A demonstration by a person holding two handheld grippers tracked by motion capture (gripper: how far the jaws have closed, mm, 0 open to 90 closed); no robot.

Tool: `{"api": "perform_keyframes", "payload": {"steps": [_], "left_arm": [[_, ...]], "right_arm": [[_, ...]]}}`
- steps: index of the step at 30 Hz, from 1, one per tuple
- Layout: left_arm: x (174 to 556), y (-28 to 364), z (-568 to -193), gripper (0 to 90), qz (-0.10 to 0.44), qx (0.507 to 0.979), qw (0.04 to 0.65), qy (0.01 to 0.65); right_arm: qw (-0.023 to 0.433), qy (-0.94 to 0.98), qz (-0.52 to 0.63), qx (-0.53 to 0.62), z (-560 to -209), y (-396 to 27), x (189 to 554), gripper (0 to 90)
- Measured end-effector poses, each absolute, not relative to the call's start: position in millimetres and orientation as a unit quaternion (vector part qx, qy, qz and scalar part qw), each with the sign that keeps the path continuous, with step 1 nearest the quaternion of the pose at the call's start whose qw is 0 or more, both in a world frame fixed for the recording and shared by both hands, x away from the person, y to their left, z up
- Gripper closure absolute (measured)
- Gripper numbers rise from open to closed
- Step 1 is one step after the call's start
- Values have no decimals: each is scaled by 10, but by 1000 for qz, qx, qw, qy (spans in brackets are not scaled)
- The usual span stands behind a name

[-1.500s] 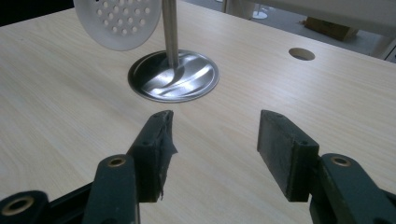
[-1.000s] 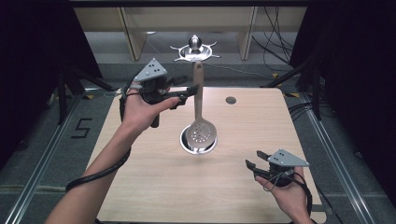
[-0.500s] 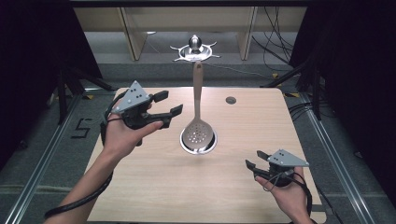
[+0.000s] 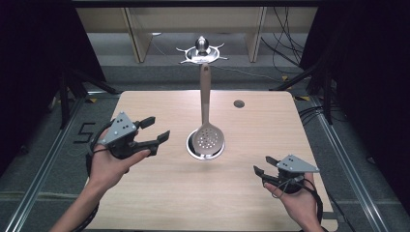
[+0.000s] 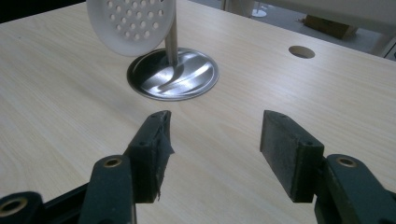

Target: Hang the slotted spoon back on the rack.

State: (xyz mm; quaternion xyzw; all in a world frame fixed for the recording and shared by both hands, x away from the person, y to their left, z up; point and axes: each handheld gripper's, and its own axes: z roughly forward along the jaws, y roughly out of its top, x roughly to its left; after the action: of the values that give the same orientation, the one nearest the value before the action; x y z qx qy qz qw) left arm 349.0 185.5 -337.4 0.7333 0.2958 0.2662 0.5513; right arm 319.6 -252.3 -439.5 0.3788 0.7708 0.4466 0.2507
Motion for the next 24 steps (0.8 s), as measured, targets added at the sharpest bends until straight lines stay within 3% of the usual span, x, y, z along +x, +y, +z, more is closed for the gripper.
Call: {"api": "perform_keyframes", "payload": {"steps": [13, 24], "left_arm": [[3425, 2175, -4095, 335, 242, 754, 505, 343], [3361, 2354, -4637, 346, 258, 753, 480, 369]], "right_arm": [[228, 767, 445, 403, -4400, -2503, 3166, 430], [231, 770, 449, 389, -4409, -2536, 3198, 425]]}}
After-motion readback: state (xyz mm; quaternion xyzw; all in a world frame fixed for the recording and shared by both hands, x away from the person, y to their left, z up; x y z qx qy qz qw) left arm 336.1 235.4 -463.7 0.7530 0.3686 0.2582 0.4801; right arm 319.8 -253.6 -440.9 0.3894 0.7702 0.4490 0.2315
